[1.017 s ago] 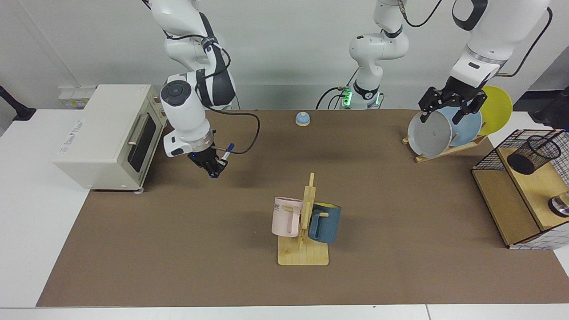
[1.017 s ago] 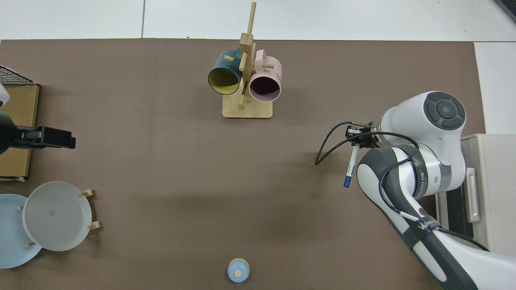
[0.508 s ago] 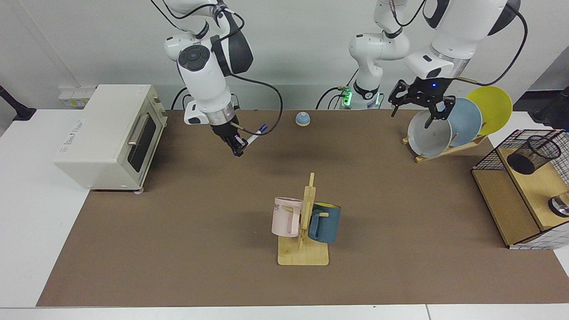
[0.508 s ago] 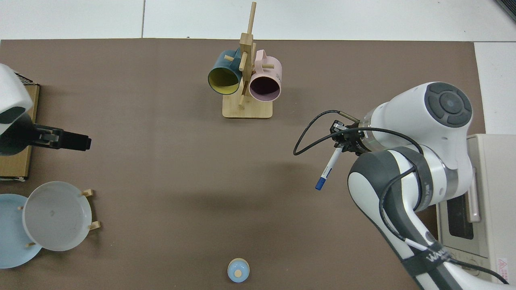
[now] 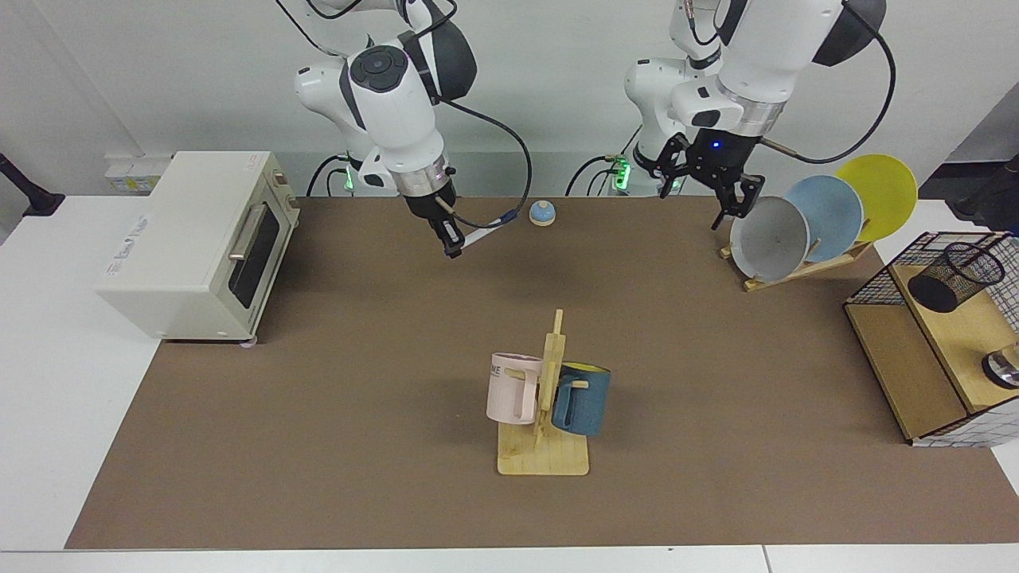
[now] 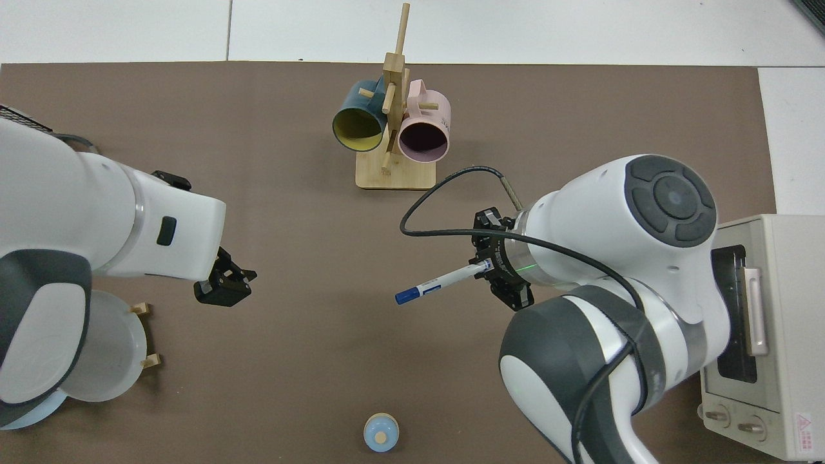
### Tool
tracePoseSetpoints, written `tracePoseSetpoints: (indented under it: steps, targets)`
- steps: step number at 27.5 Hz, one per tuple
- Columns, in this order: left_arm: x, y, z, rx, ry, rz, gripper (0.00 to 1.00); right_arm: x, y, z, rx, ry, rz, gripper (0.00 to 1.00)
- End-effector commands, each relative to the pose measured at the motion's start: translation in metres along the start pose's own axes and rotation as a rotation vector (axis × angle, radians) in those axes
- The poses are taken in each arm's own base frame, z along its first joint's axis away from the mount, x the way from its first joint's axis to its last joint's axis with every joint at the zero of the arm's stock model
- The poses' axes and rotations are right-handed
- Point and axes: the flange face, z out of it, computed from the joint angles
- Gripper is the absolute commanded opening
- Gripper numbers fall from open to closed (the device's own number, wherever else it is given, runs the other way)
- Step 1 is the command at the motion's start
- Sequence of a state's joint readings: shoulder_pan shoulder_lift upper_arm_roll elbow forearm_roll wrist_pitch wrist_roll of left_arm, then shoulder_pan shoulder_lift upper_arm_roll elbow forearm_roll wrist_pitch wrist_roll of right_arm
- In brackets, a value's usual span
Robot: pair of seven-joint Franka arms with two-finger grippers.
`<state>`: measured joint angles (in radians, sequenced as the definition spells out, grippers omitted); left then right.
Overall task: Put markers into pen holder
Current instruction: 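Carry the marker to the middle while the left gripper reaches it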
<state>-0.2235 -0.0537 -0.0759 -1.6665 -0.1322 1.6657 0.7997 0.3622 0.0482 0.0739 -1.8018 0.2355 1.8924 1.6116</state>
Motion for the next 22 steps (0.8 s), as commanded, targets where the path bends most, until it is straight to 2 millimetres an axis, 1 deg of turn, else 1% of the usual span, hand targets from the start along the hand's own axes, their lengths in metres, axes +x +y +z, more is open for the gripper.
tracePoseSetpoints:
  steps: [1, 5, 7, 8, 10, 11, 15, 16, 18, 22]
  targets:
    - [0.007, 0.017, 0.010, -0.026, 0.040, 0.196, 1.00, -0.016, -0.007, -0.014, 0.037, -0.062, 0.106, 0.00]
    - [0.026, 0.034, 0.026, -0.058, 0.066, 0.211, 1.00, -0.038, -0.010, -0.019, 0.071, -0.086, 0.170, 0.00]
    - [0.032, 0.037, 0.031, -0.076, 0.077, 0.184, 1.00, -0.054, -0.010, -0.018, 0.095, -0.095, 0.194, 0.00]
    - [0.032, 0.037, 0.032, -0.077, 0.078, 0.177, 1.00, -0.058, -0.011, -0.019, 0.109, -0.102, 0.203, 0.00]
    - [0.034, 0.036, 0.034, -0.074, 0.083, 0.170, 1.00, -0.062, -0.013, -0.021, 0.133, -0.115, 0.210, 0.00]
    - [0.037, 0.040, 0.035, -0.079, 0.083, 0.179, 1.00, -0.061, -0.013, -0.021, 0.143, -0.116, 0.213, 0.00]
    - [0.056, 0.068, 0.038, -0.087, 0.080, 0.236, 0.99, -0.062, -0.014, -0.021, 0.150, -0.119, 0.246, 0.00]
    - [0.060, 0.072, 0.039, -0.085, 0.083, 0.245, 0.99, -0.062, -0.015, -0.020, 0.153, -0.120, 0.251, 0.00]
    - [0.063, 0.074, 0.039, -0.077, 0.091, 0.250, 0.99, -0.061, -0.016, -0.021, 0.163, -0.122, 0.254, 0.00]
    - [0.066, 0.077, 0.040, -0.074, 0.094, 0.260, 0.97, -0.073, -0.013, -0.016, 0.154, -0.123, 0.234, 0.00]
